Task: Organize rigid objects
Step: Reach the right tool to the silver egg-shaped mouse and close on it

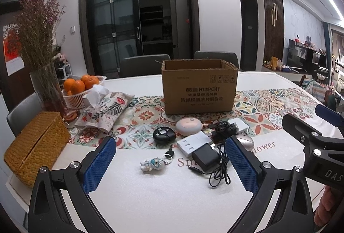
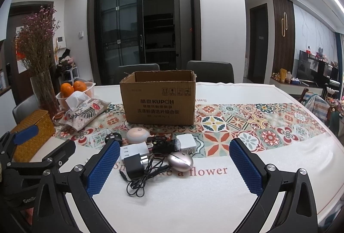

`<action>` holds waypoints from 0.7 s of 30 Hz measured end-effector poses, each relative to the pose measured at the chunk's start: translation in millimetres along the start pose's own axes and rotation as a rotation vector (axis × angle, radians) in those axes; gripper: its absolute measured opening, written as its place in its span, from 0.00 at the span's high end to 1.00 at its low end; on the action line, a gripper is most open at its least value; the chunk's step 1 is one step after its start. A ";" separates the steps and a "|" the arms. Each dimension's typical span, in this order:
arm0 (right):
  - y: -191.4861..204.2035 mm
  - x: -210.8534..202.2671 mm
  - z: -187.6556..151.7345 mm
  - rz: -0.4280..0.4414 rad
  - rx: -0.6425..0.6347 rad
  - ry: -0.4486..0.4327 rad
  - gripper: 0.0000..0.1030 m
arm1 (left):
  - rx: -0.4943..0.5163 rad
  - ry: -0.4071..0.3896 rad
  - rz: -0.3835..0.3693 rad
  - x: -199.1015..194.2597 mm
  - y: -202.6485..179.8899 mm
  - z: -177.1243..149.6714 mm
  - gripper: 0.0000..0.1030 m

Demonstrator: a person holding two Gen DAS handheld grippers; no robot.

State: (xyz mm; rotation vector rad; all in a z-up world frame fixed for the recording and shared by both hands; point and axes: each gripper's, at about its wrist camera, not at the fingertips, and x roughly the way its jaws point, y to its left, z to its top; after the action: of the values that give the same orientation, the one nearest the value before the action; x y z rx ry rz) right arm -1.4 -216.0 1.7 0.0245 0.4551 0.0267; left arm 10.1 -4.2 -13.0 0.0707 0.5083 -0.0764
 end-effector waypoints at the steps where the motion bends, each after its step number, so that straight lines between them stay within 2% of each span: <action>1: -0.9 0.9 -0.7 -0.001 0.002 0.001 0.00 | 0.003 0.009 -0.005 2.6 -1.1 -0.8 0.00; 13: -23.3 35.8 -11.1 -0.008 0.016 0.087 0.00 | 0.059 0.139 -0.102 46.8 -25.7 -14.3 0.00; 21: -36.6 64.2 -15.4 0.036 0.009 0.152 0.00 | 0.092 0.215 -0.167 74.9 -44.8 -21.0 0.00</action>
State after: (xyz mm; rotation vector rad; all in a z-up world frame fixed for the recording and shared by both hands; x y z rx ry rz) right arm 50.2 -250.3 -41.4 0.0399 0.6065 0.0624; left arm 61.1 -51.0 -70.1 0.1270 0.7254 -0.2578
